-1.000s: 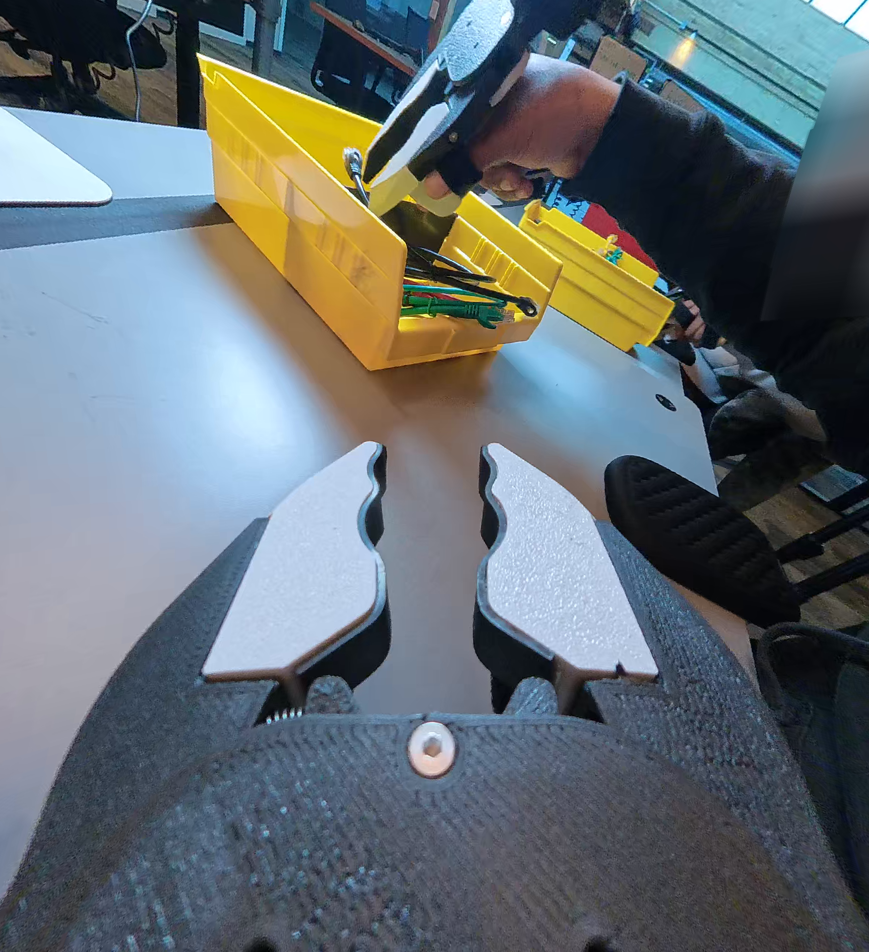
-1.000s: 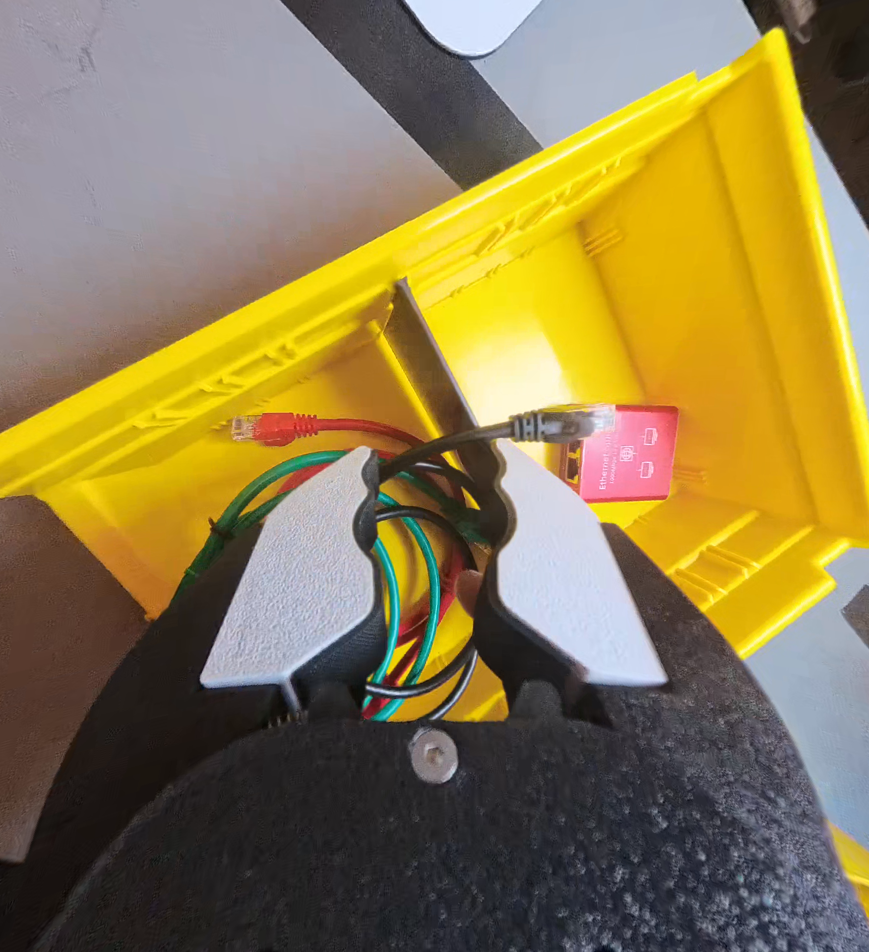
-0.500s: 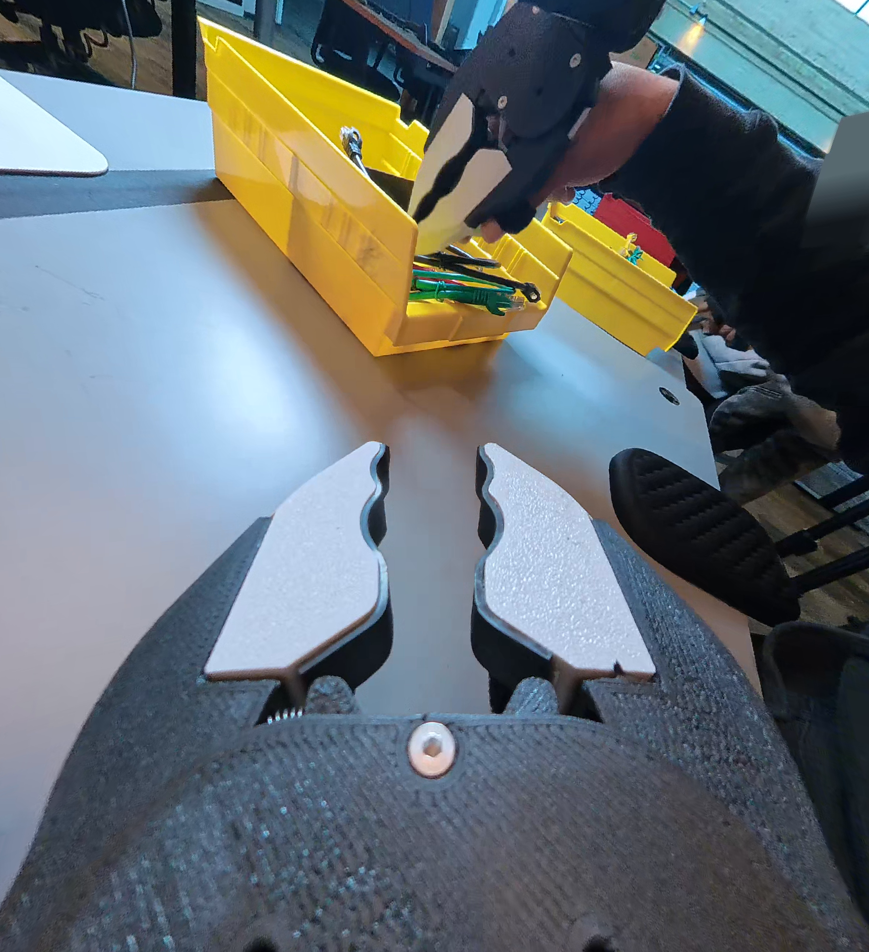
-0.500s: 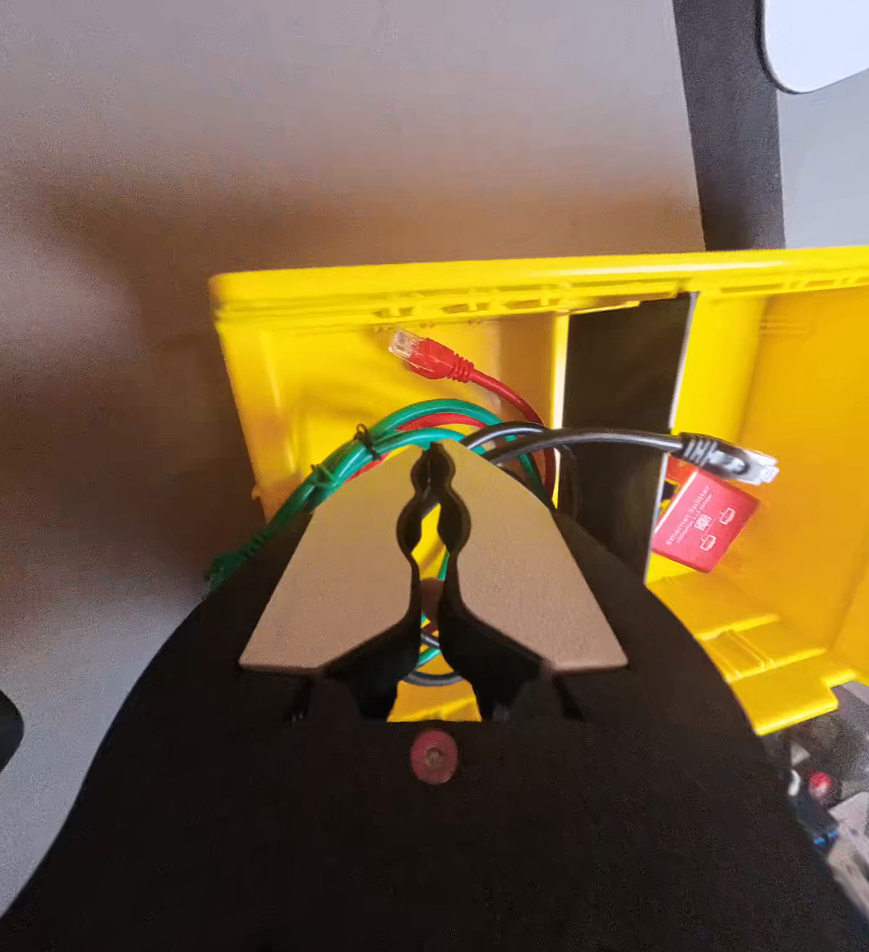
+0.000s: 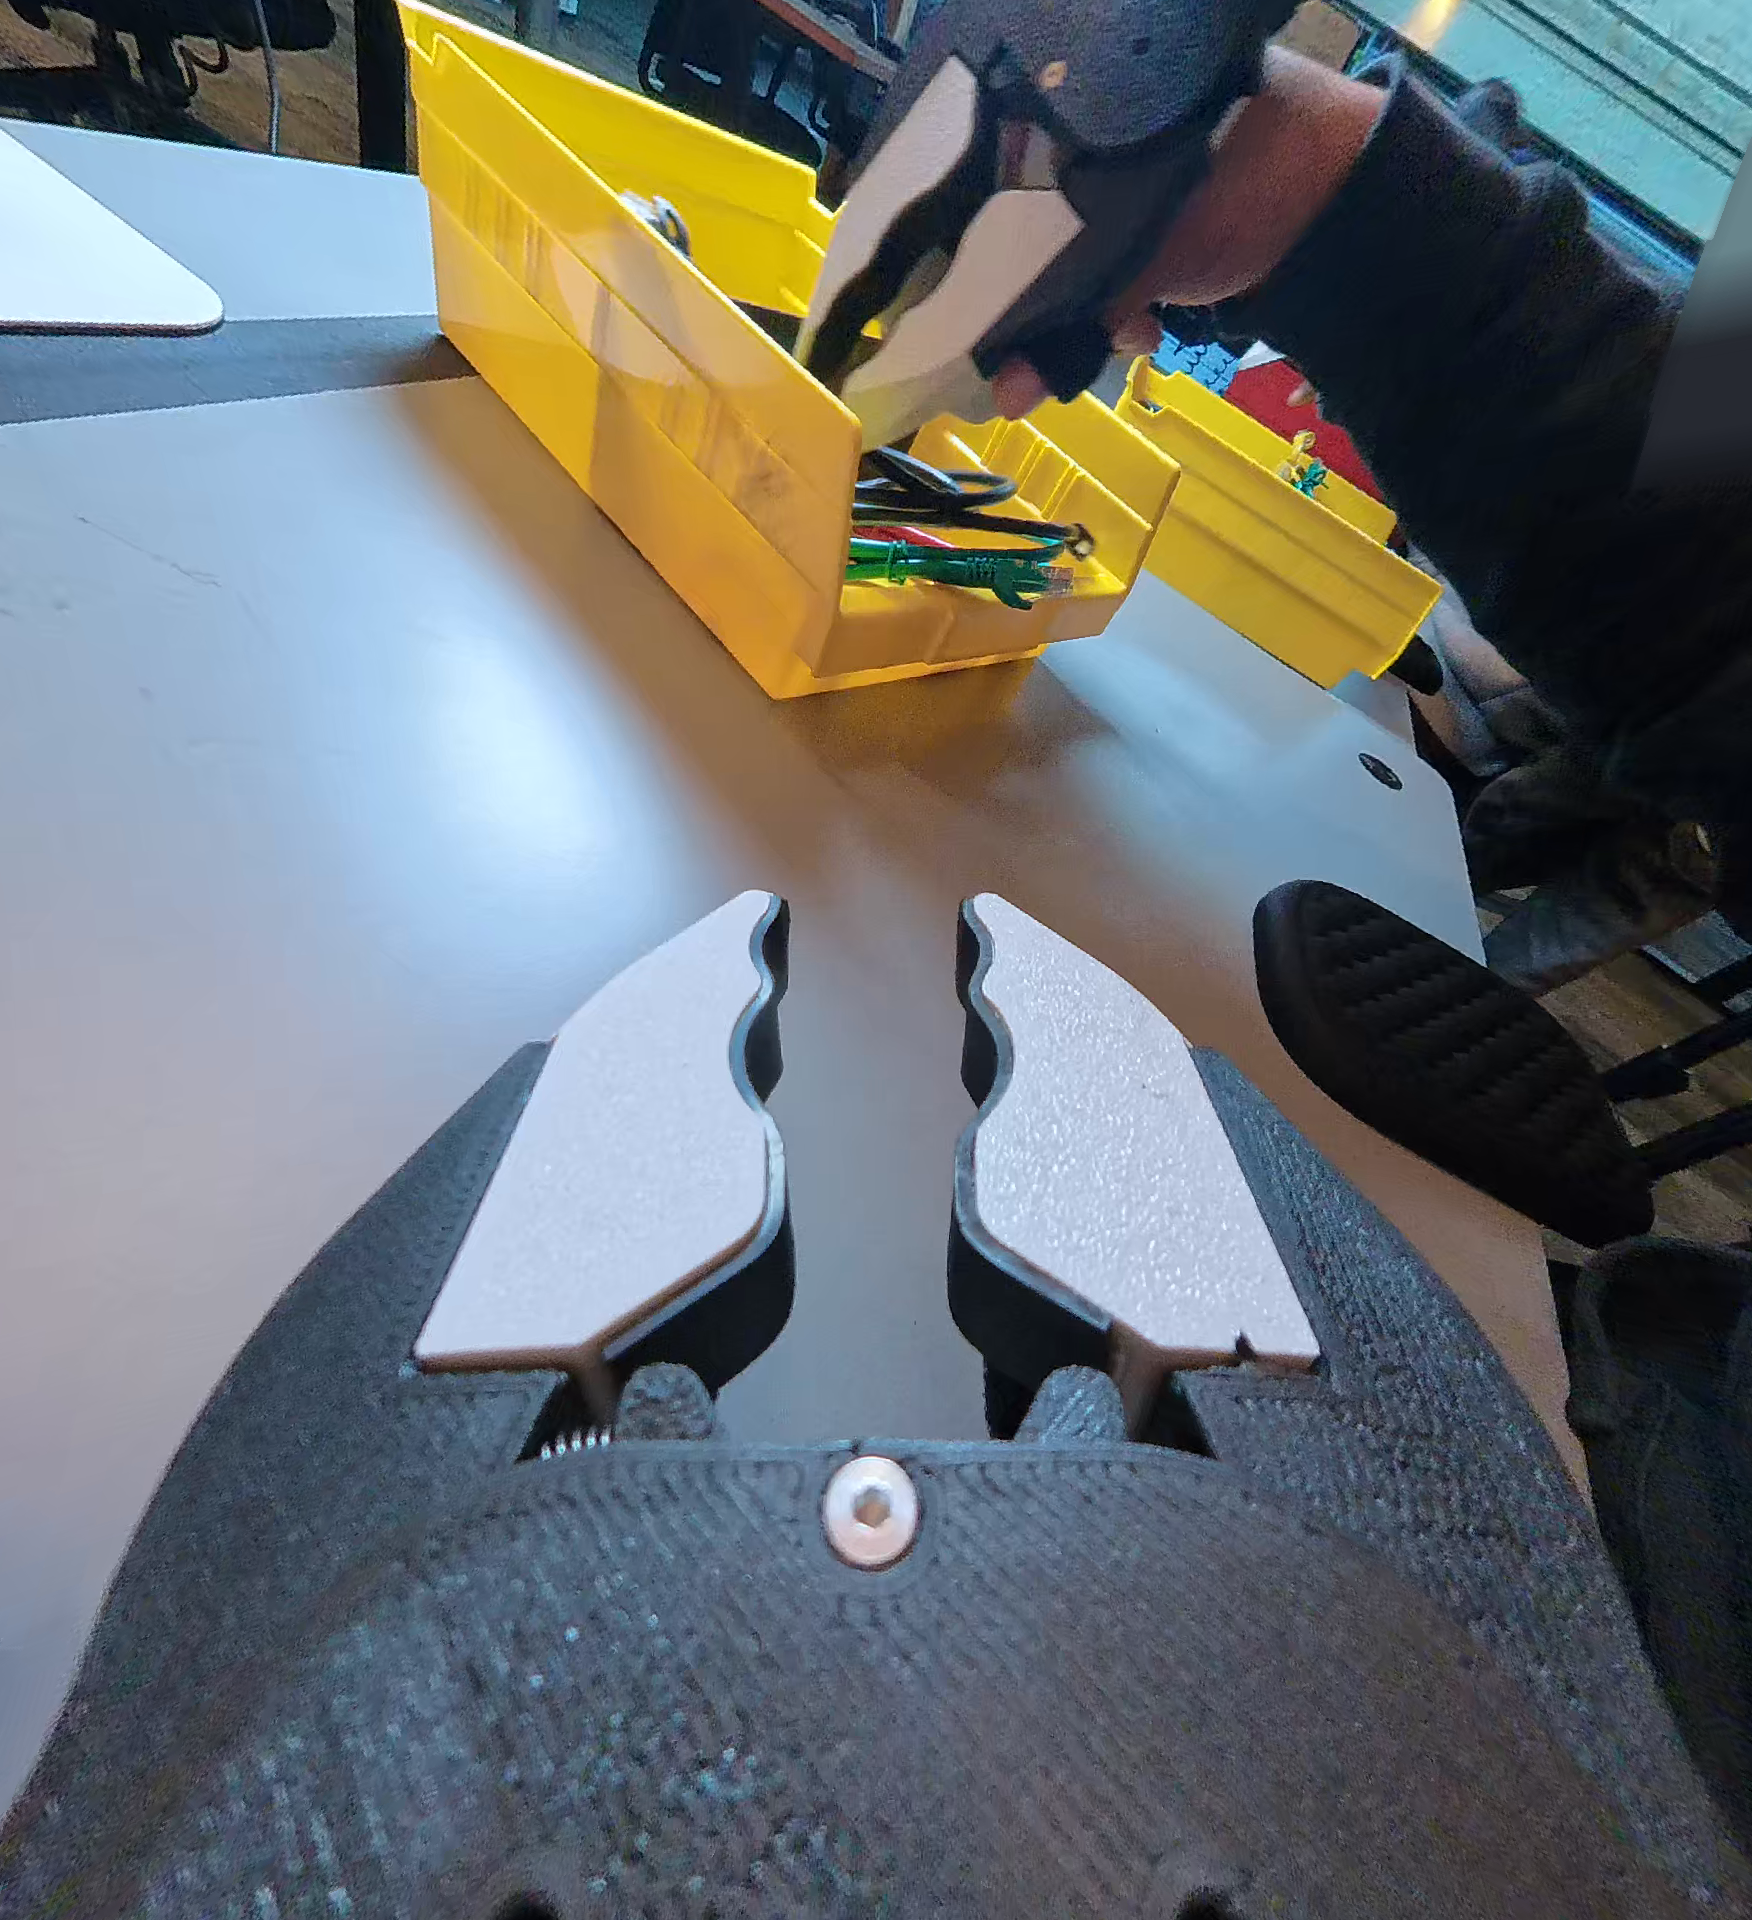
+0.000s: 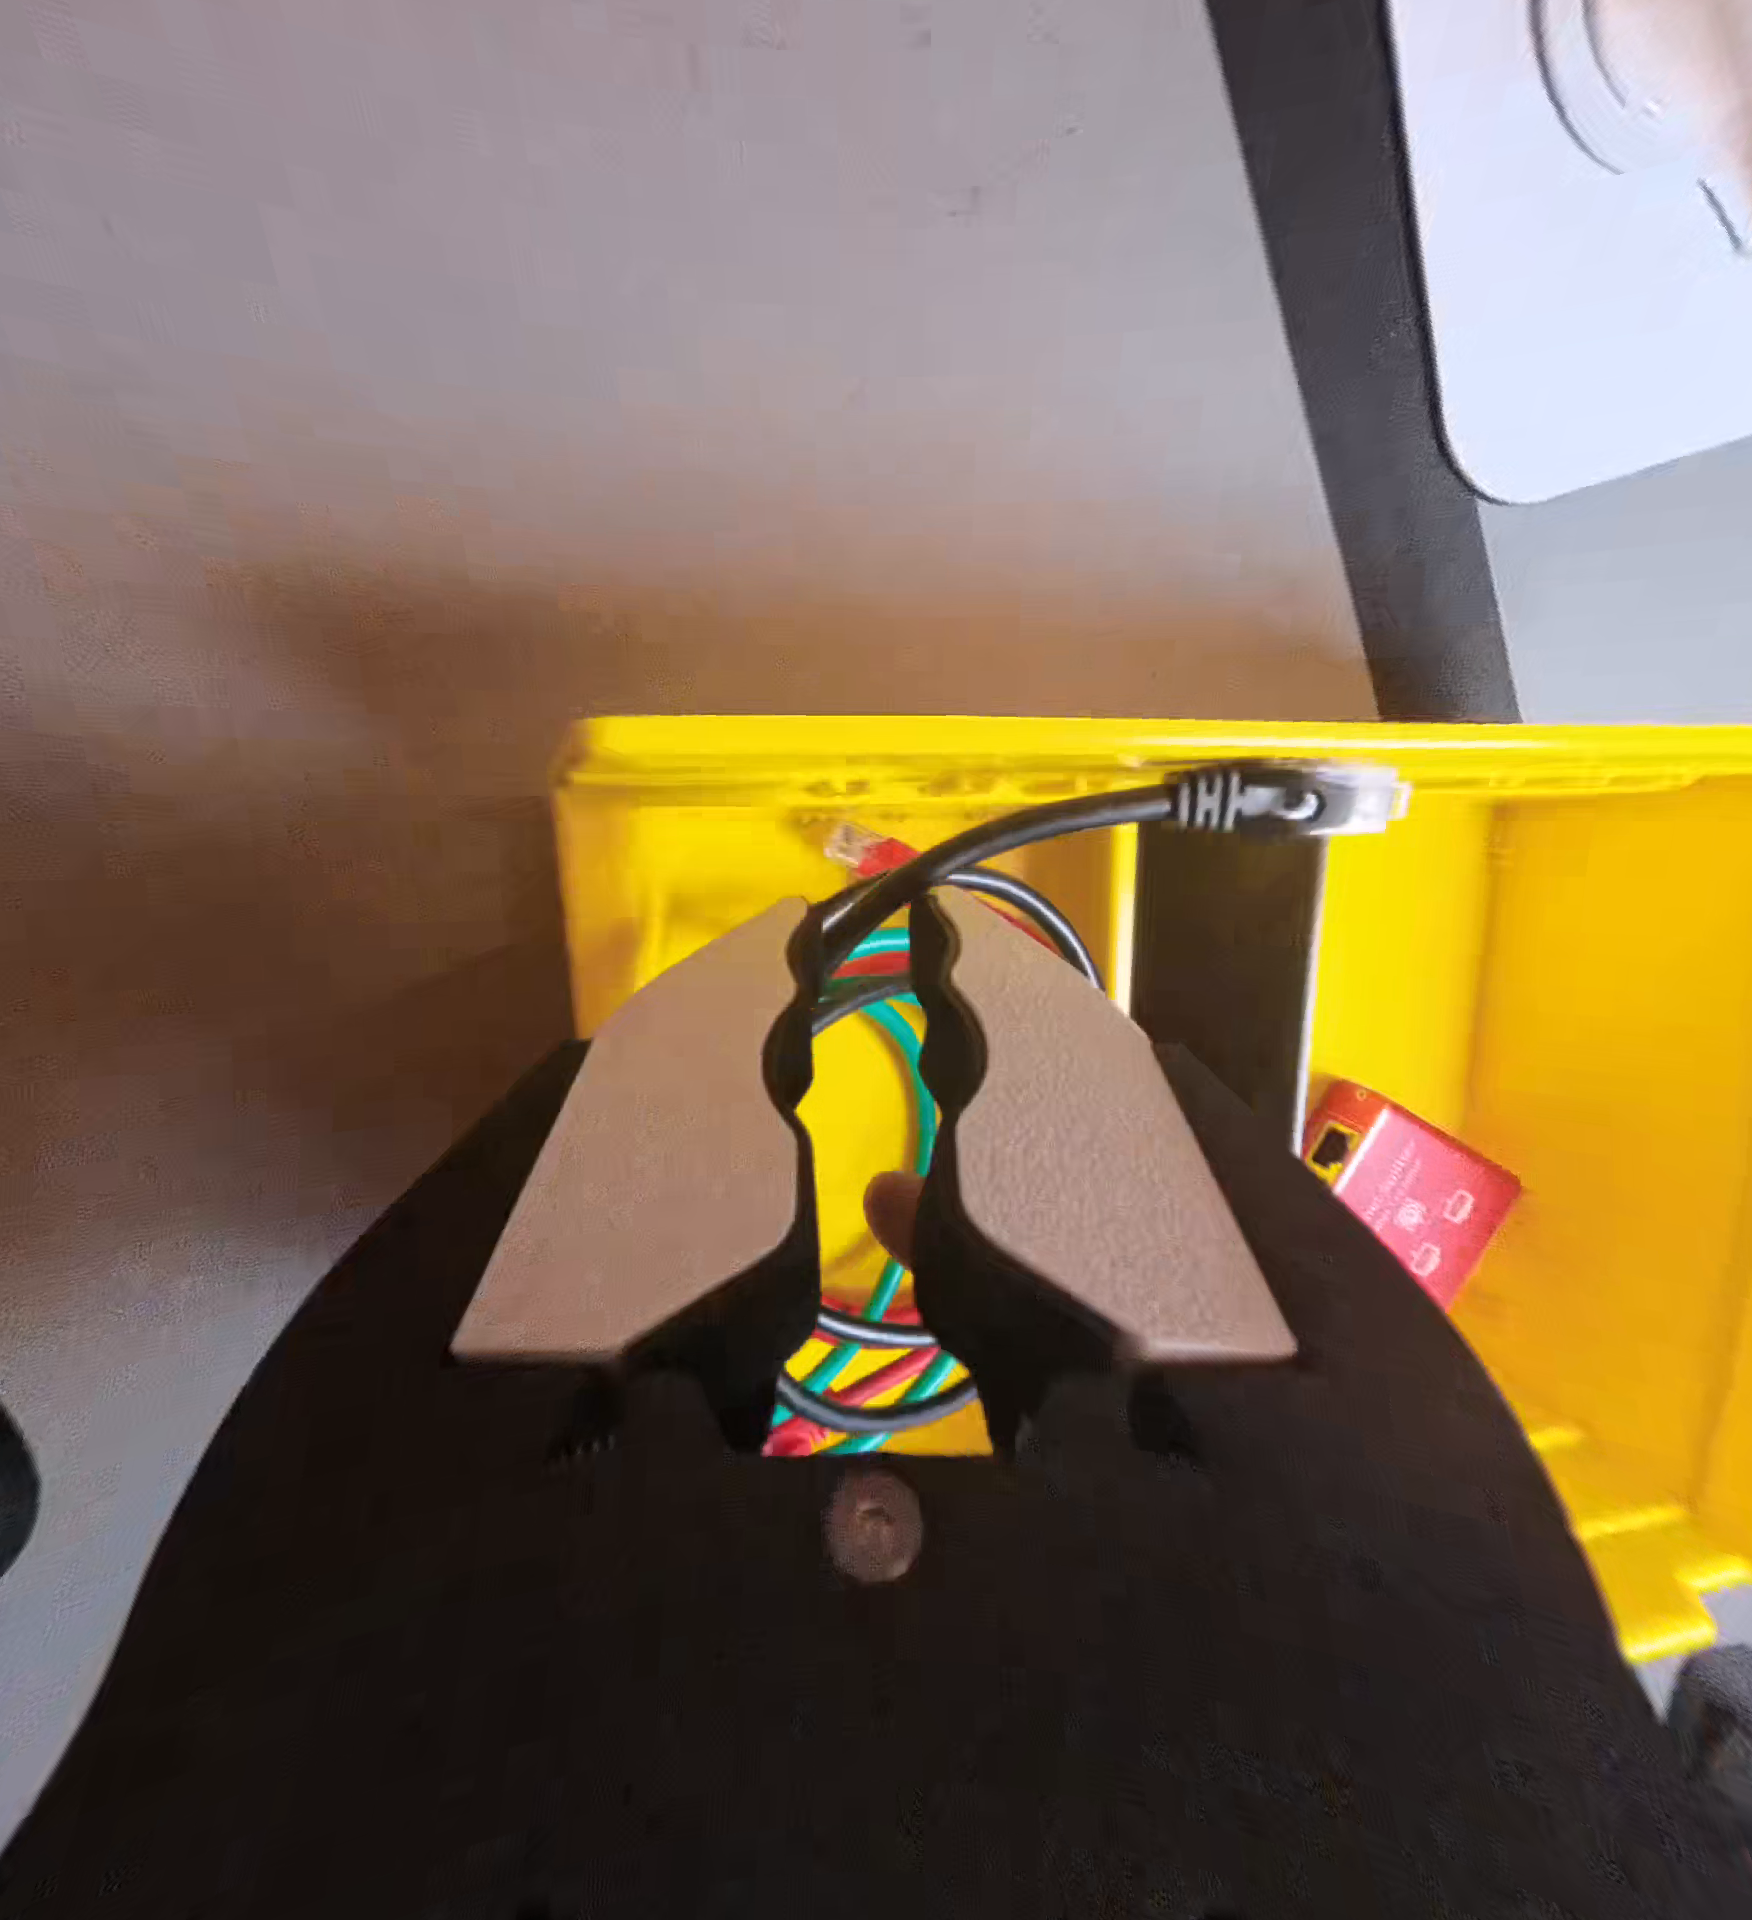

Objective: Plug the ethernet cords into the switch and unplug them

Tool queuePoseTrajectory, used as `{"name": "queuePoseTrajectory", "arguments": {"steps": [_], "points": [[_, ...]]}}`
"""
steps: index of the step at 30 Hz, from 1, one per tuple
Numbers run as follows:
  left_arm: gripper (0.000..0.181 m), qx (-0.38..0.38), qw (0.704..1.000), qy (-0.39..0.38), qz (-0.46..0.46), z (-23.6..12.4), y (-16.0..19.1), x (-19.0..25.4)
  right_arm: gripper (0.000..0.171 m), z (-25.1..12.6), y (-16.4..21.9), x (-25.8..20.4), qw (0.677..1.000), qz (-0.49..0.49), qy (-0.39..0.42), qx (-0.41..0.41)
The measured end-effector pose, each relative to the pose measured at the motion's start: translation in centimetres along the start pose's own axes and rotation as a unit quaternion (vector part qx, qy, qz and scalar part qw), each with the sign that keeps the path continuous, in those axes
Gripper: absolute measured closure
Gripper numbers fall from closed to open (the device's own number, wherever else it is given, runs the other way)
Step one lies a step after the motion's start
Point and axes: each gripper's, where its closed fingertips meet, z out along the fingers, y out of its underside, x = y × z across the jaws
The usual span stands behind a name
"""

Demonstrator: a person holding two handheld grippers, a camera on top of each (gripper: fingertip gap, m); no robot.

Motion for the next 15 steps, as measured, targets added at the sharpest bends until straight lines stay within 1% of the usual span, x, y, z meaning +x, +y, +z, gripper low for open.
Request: {"name": "queuePoseTrajectory", "arguments": {"steps": [3, 6, 7, 9, 10, 11, 13, 15], "points": [[0.151, -0.004, 1.0, 0.005, -0.011, 0.2, 0.2, -0.2, 0.156, -0.2, 1.4, -1.0, 0.998, -0.009, -0.022, -0.052], [0.151, -0.013, 1.0, 0.011, -0.021, 0.5, 0.6, -0.1, 0.158, 1.8, 4.3, -1.0, 0.991, -0.008, -0.035, -0.127], [0.151, -0.014, 1.0, 0.011, -0.018, 0.5, 0.7, 0.0, 0.158, 2.6, 4.9, -0.9, 0.99, -0.005, -0.038, -0.138], [0.151, -0.016, 1.0, 0.005, -0.007, 0.4, 0.7, 0.1, 0.155, 3.5, 5.4, -0.6, 0.989, 0.009, -0.047, -0.142], [0.151, -0.017, 1.0, 0.002, 0.0, 0.3, 0.7, 0.1, 0.148, 3.5, 5.4, -0.2, 0.989, 0.01, -0.038, -0.14], [0.151, -0.016, 1.0, 0.0, 0.005, 0.2, 0.6, 0.1, 0.144, 3.2, 5.2, 0.2, 0.99, 0.007, -0.028, -0.137], [0.151, -0.009, 1.0, -0.003, 0.012, 0.1, 0.4, 0.0, 0.142, 1.9, 4.3, 0.6, 0.994, 0.007, -0.013, -0.108], [0.151, 0.005, 1.0, 0.0, 0.016, -0.2, -0.2, -0.1, 0.138, -0.1, 2.7, 0.9, 0.998, 0.015, 0.007, -0.055]]}}
